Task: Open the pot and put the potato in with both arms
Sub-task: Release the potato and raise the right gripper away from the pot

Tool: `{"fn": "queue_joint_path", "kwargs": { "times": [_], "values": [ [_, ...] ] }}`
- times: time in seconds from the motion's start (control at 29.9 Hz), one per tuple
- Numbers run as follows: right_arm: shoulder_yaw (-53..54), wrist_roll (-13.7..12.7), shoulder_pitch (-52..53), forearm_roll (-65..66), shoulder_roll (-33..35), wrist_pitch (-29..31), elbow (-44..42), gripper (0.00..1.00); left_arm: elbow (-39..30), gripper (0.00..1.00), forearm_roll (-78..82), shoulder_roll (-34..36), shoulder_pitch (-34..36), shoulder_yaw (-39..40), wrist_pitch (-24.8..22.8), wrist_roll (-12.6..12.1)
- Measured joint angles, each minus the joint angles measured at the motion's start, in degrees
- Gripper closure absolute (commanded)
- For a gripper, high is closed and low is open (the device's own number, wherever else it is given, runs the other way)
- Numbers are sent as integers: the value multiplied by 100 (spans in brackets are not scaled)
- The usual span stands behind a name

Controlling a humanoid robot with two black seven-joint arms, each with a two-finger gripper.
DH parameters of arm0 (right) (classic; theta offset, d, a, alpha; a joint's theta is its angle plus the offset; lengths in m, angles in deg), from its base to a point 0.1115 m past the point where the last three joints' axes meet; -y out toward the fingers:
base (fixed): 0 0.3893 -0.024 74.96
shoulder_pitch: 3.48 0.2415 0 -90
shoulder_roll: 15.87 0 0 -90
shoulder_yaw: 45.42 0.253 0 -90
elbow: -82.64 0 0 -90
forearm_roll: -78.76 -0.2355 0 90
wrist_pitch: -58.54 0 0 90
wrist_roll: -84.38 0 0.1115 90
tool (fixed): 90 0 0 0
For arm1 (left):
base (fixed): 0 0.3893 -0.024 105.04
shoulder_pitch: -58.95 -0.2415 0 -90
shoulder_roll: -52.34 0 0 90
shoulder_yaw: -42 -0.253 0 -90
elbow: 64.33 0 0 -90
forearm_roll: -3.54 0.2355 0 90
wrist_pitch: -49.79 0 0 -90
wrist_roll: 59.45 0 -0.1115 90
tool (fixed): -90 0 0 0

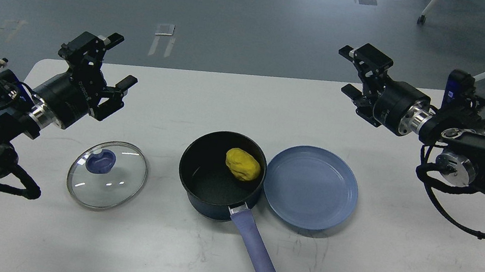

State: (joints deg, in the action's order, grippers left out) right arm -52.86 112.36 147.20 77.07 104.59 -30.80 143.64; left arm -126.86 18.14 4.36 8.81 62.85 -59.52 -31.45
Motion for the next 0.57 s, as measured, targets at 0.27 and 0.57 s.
{"fn": "queue_joint_path", "kwargs": {
  "times": [0.27,0.57],
  "values": [
    [499,0,-927,-456,516,1460,40,1,42,2,-41,-271,-199,30,-190,0],
    [717,0,-1314,-508,705,1872,62,1,412,2,-77,-630,-333,321,-506,0]
  ]
}}
